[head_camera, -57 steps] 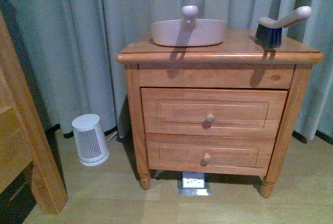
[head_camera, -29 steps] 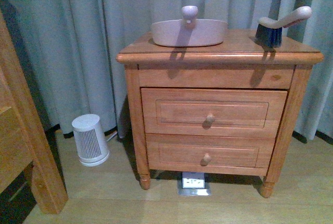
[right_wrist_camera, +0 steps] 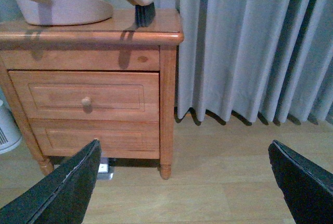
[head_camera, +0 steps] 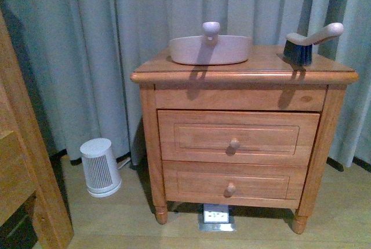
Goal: Clean up trash
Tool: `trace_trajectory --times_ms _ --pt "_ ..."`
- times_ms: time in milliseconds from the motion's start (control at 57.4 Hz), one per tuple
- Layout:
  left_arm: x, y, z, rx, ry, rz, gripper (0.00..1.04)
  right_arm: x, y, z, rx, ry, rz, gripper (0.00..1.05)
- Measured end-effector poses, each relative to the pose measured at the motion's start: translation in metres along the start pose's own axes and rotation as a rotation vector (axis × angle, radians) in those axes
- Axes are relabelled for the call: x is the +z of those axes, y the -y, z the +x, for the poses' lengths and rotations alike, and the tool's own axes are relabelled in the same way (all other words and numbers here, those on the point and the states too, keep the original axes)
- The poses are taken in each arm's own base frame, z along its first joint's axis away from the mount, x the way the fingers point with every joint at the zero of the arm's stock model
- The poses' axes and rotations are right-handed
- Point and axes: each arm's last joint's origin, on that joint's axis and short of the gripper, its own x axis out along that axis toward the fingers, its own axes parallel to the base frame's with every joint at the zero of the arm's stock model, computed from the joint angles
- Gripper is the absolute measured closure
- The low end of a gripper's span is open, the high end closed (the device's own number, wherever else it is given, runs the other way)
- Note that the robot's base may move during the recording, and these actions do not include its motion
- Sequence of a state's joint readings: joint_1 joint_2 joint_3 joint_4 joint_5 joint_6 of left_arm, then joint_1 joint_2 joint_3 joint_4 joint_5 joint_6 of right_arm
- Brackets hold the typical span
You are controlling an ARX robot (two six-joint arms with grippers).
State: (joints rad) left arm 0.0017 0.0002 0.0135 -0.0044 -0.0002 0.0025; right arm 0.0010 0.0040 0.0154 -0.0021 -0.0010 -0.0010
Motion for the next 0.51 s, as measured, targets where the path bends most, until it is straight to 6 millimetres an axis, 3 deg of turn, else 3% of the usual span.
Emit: trace_trajectory --times_ms 505 --pt "0.0000 0.0000 0.0000 0.000 0.000 0.000 0.08 0.0000 0.0000 0.0000 0.000 0.000 0.000 0.07"
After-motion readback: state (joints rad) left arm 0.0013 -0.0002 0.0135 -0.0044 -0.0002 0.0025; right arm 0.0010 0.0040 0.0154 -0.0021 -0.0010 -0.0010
